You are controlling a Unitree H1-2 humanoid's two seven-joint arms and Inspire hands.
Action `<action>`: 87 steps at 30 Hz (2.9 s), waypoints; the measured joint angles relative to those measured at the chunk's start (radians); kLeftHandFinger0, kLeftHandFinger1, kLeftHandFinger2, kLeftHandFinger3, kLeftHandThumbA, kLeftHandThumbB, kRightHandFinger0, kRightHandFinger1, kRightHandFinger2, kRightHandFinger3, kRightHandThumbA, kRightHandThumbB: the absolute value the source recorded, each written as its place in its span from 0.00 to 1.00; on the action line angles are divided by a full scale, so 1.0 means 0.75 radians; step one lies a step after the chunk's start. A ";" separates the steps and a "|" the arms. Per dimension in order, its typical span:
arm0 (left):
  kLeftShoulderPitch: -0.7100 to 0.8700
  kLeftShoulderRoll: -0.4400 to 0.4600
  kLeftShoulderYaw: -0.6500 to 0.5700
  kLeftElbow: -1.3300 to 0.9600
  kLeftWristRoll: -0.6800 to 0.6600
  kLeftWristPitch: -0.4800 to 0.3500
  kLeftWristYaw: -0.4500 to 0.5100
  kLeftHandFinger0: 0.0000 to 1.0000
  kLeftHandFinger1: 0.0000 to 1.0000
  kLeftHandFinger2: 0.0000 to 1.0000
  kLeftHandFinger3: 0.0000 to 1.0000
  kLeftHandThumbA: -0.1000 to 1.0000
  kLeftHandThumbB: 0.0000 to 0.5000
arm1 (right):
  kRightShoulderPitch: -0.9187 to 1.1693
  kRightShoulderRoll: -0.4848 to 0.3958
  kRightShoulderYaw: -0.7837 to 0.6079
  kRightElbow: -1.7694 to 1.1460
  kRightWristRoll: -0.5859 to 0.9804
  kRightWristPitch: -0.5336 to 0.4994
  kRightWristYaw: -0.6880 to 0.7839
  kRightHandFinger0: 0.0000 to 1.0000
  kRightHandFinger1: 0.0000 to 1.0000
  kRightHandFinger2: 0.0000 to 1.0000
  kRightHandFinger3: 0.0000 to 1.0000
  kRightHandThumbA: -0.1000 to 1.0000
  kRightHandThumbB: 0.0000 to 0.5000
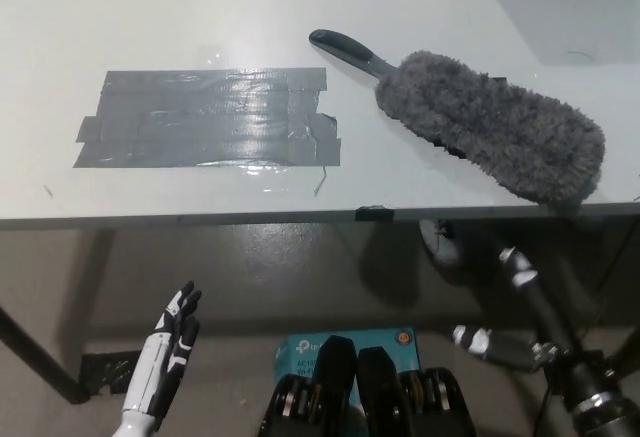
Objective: A grey duster is kept infront of the robot in the middle of the table and the robot extends its right arm to grab the duster, picks it up and hands it to a person
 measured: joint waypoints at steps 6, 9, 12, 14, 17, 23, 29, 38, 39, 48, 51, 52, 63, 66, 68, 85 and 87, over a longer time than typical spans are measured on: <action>-0.003 0.001 0.000 0.008 0.004 -0.007 0.000 1.00 1.00 1.00 1.00 0.99 0.59 | -0.107 -0.077 -0.075 -0.285 -0.025 0.137 0.023 1.00 1.00 1.00 1.00 1.00 0.77; -0.006 0.001 -0.002 0.010 0.007 -0.008 0.000 1.00 1.00 1.00 1.00 0.99 0.60 | -0.269 -0.152 -0.085 -0.307 -0.037 0.234 0.053 1.00 1.00 1.00 1.00 1.00 0.73; -0.009 0.002 -0.002 0.010 0.009 -0.009 0.000 1.00 1.00 1.00 1.00 0.99 0.61 | -0.404 -0.202 -0.084 -0.288 -0.057 0.315 0.076 1.00 1.00 1.00 1.00 1.00 0.77; -0.010 0.001 -0.002 0.010 0.010 -0.009 0.000 1.00 1.00 1.00 1.00 0.99 0.61 | -0.497 -0.225 -0.073 -0.227 -0.074 0.362 0.092 1.00 1.00 1.00 1.00 1.00 0.83; -0.018 0.003 -0.002 0.010 0.011 -0.009 0.000 1.00 1.00 1.00 1.00 0.99 0.61 | -0.682 -0.261 -0.019 -0.033 -0.128 0.433 0.120 1.00 1.00 1.00 1.00 1.00 0.87; -0.026 0.003 -0.002 0.013 0.020 -0.021 0.001 1.00 1.00 1.00 1.00 0.99 0.61 | -0.902 -0.283 0.099 0.337 -0.216 0.490 0.143 1.00 1.00 1.00 1.00 1.00 0.97; -0.034 0.006 -0.003 0.022 0.025 -0.037 0.001 1.00 1.00 1.00 1.00 0.98 0.62 | -1.098 -0.259 0.213 0.750 -0.288 0.518 0.153 1.00 1.00 1.00 1.00 1.00 0.97; -0.045 0.006 -0.003 0.023 0.034 -0.048 0.001 1.00 1.00 1.00 1.00 0.95 0.58 | -1.330 -0.166 0.282 1.289 -0.313 0.528 0.197 1.00 1.00 1.00 1.00 1.00 0.96; -0.047 0.006 -0.003 0.023 0.036 -0.049 0.001 1.00 1.00 1.00 1.00 0.95 0.58 | -1.340 -0.158 0.283 1.328 -0.311 0.527 0.211 1.00 1.00 1.00 1.00 1.00 0.96; -0.062 0.007 -0.004 0.023 0.048 -0.059 0.001 1.00 1.00 1.00 1.00 0.93 0.53 | -1.339 -0.145 0.251 1.456 -0.256 0.518 0.350 1.00 1.00 1.00 1.00 1.00 0.92; -0.067 0.007 -0.004 0.023 0.052 -0.059 0.001 1.00 1.00 1.00 1.00 0.93 0.52 | -1.337 -0.145 0.244 1.463 -0.226 0.509 0.427 1.00 1.00 1.00 1.00 1.00 0.89; -0.068 0.007 -0.004 0.023 0.053 -0.059 0.001 1.00 1.00 1.00 1.00 0.93 0.52 | -1.338 -0.146 0.244 1.464 -0.221 0.502 0.448 1.00 1.00 1.00 1.00 1.00 0.90; -0.068 0.007 -0.004 0.021 0.056 -0.059 0.001 1.00 1.00 1.00 1.00 0.94 0.51 | -1.404 -0.173 0.292 1.617 -0.224 0.382 0.577 1.00 1.00 1.00 1.00 1.00 0.99; -0.069 0.007 -0.003 0.021 0.056 -0.058 0.001 1.00 1.00 1.00 1.00 0.94 0.52 | -1.428 -0.173 0.319 1.657 -0.231 0.363 0.583 1.00 1.00 1.00 1.00 1.00 0.96; -0.070 0.007 -0.003 0.020 0.056 -0.058 0.001 1.00 1.00 1.00 1.00 0.95 0.52 | -1.439 -0.172 0.353 1.677 -0.245 0.348 0.587 1.00 1.00 1.00 1.00 1.00 0.97; -0.075 0.007 -0.003 0.015 0.058 -0.057 0.001 1.00 1.00 1.00 1.00 0.94 0.50 | -1.457 -0.126 0.580 1.772 -0.377 0.273 0.510 0.37 0.53 0.77 1.00 0.37 0.72; -0.078 0.007 -0.004 0.015 0.059 -0.058 0.001 1.00 1.00 1.00 1.00 0.94 0.50 | -1.450 -0.117 0.574 1.774 -0.379 0.275 0.463 0.16 0.35 0.49 0.92 0.15 0.65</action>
